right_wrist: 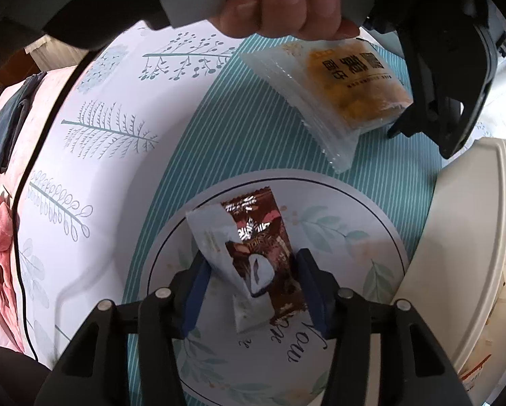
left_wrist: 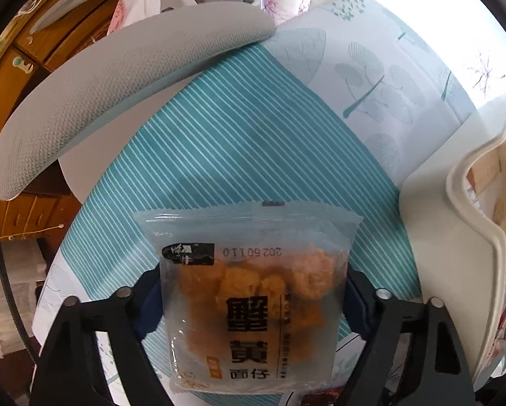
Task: Organize snacks
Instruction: 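Grasp the clear biscuit bag with the left gripper while the right grasps the red-brown candy, then lift and carry the biscuit bag with the left gripper while the right carries the candy to the tray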
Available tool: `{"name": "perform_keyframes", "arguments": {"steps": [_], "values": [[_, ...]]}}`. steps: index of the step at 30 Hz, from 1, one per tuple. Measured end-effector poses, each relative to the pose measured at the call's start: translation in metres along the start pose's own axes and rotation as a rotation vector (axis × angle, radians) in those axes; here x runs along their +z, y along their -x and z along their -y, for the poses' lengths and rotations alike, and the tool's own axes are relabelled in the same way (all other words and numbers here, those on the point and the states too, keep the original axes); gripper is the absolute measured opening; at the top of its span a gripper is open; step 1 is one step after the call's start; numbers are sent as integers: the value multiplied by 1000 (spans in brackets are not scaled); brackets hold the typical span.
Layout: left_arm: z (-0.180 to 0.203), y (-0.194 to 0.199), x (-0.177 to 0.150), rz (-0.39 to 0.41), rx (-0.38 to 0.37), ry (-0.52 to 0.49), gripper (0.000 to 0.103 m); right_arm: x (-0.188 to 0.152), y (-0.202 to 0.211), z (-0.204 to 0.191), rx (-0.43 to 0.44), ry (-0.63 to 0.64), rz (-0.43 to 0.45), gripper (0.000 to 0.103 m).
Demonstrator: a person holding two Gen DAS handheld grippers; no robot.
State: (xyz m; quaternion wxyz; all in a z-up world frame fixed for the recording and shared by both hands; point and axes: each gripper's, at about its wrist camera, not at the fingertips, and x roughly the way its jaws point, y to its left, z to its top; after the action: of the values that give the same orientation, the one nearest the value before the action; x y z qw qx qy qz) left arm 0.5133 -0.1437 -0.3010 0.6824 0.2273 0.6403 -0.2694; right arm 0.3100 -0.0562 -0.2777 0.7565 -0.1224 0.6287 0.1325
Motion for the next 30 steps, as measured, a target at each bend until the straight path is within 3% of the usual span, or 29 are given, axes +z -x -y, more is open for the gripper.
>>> {"name": "perform_keyframes", "arguments": {"steps": [4,6,16,22,30], "values": [[-3,4,-5,16,-22,7,77,0,-1,-7,-1,5,2,47],[-3,8,-13,20,-31,12,75,0,0,-10,-2,0,8,39],[-37,9,-54,-8,-70,138,73,-6,6,-14,10,-18,-26,37],[-57,15,-95,-30,-81,237,73,-21,11,-25,60,-18,-77,35],[-83,43,-177,0,-131,413,73,-51,26,-40,129,-95,-146,34]]}}
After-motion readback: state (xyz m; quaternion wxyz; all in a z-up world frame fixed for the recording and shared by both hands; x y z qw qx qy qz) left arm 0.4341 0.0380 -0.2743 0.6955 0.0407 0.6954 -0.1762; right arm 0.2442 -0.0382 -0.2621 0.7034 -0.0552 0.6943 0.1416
